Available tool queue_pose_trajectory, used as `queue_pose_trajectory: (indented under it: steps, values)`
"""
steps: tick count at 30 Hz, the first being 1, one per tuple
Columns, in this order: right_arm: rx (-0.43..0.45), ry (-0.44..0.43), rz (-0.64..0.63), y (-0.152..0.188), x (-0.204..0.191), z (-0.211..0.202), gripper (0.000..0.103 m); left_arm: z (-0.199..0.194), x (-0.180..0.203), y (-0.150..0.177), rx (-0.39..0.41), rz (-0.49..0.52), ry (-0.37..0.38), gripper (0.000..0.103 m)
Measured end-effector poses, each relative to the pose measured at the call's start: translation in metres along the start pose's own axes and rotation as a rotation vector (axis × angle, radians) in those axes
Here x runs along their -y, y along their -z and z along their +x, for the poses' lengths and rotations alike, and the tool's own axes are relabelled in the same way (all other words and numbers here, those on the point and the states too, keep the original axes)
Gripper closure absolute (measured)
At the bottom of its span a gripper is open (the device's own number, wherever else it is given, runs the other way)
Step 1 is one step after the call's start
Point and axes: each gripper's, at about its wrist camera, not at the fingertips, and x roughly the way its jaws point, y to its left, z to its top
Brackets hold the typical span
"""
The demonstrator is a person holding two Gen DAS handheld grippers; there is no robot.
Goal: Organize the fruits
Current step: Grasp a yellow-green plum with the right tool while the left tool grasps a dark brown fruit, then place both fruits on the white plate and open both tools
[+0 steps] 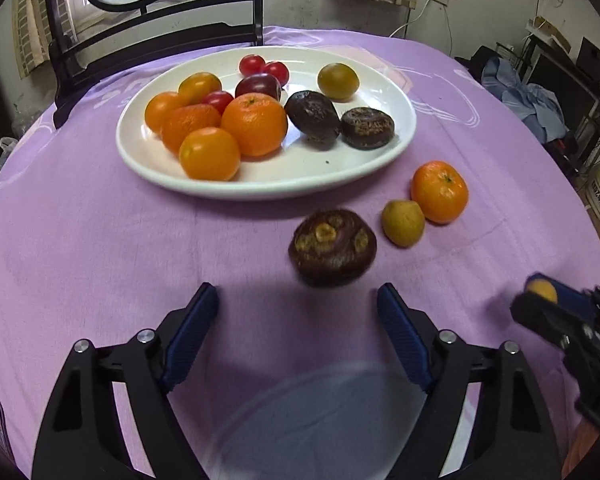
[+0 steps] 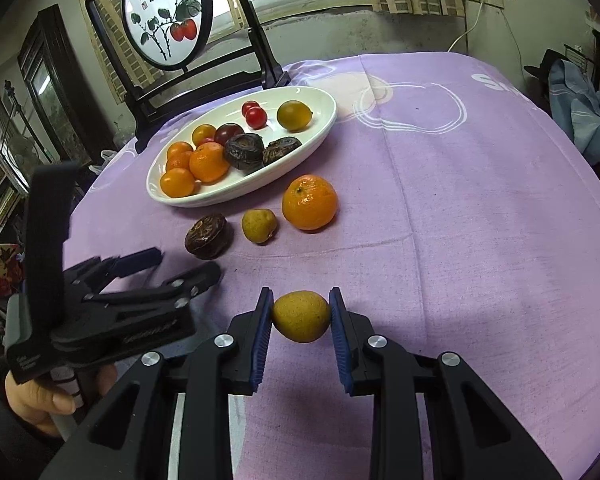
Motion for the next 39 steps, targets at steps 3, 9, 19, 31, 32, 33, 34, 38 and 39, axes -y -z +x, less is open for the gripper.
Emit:
queue_pose_trajectory:
  steps: [3, 9, 19, 31, 32, 33, 34, 38, 39]
  values:
    - [0.0, -0.008, -0.012, 0.001, -0.003, -0.002, 0.074, 0.007, 0.008, -0.013, 0.003, 0.021, -0.018, 0.039]
    - [0.0, -0.009, -0.005, 0.001, -0.001, 0.0, 0.074, 0.002, 0.008, -0.015, 0.008, 0.011, 0.001, 0.061]
    - [0.051, -0.031, -0.035, 0.001, -0.008, -0.007, 0.074, -0.051, 0.006, 0.018, 0.058, 0.053, 0.043, 0.061]
    - [0.156, -0.023, -0.064, -0.056, -0.023, -0.025, 0.074, -0.102, -0.023, -0.029, 0.177, 0.061, 0.047, 0.061]
    - [0.157, -0.03, -0.075, -0.065, -0.027, -0.021, 0.074, -0.099, -0.025, -0.039, 0.181, 0.055, 0.052, 0.061]
    - [0.158, -0.034, -0.08, -0.074, -0.031, -0.016, 0.074, -0.094, -0.027, -0.047, 0.177, 0.044, 0.048, 0.062]
    - [0.157, -0.036, -0.089, -0.084, -0.035, -0.008, 0.074, -0.087, -0.03, -0.056, 0.17, 0.032, 0.043, 0.061]
    - [0.106, -0.043, -0.124, -0.108, -0.049, 0.029, 0.074, -0.046, -0.044, -0.086, 0.13, -0.005, -0.042, 0.061]
    - [0.093, -0.041, -0.115, -0.113, -0.049, 0.038, 0.074, -0.038, -0.048, -0.09, 0.11, -0.022, -0.022, 0.061]
